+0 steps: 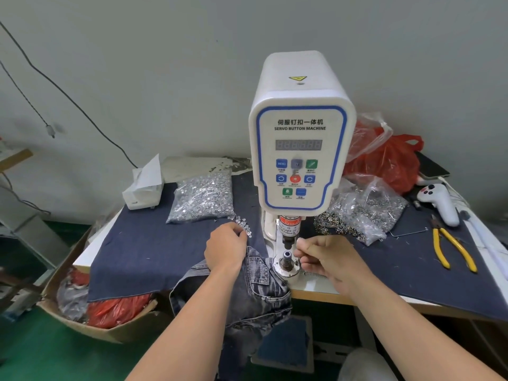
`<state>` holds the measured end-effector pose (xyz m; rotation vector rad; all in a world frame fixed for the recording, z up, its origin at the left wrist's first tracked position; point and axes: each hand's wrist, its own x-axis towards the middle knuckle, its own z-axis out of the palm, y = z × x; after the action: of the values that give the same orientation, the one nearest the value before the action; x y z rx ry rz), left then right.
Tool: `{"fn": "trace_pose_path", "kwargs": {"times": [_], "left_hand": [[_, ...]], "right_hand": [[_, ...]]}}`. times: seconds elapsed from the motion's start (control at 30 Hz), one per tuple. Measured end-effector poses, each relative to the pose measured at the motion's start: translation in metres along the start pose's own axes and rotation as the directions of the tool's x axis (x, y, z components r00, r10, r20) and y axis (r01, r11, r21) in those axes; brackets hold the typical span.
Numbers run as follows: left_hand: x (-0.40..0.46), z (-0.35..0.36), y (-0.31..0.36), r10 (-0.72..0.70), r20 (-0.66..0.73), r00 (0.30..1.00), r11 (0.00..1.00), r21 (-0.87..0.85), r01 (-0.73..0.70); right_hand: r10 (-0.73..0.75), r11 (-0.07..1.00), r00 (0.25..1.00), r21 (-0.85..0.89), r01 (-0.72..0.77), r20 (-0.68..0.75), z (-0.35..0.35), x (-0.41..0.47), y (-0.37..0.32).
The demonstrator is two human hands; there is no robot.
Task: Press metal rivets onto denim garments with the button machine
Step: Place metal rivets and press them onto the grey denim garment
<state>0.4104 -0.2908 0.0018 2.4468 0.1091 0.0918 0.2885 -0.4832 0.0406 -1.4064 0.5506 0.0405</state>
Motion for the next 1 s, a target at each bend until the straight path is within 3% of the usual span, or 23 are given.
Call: {"fn": "trace_pose_path", "kwargs": {"times": [0.2, 0.4, 0.67, 1.0], "left_hand": [[-0.004, -0.003, -0.004, 0.014, -0.011, 1.0, 0.999, -0.051, -0.014], [-0.007, -0.007, -0.007, 0.039, -0.019, 0.999, 0.993, -0.109, -0.041], [-0.006, -0.01, -0.01, 0.063, 0.031, 0.998, 0.978, -0.204, -0.055], [-0.005, -0.01, -0.011, 0.078, 0.073, 0.994, 0.97, -0.234, -0.059]], "right_hand": [[0.044, 0.996, 0.998, 0.072, -0.048, 0.051, 0.004, -0.005, -0.002], [0.045, 0.998, 0.999, 0.04, -0.045, 0.002, 0.007, 0.0, -0.004], [0.089, 0.978, 0.995, 0.183, -0.098, 0.055, 0.008, 0.001, -0.006], [0.085, 0.974, 0.991, 0.202, -0.105, 0.103, -0.001, -0.001, -0.006]]}}
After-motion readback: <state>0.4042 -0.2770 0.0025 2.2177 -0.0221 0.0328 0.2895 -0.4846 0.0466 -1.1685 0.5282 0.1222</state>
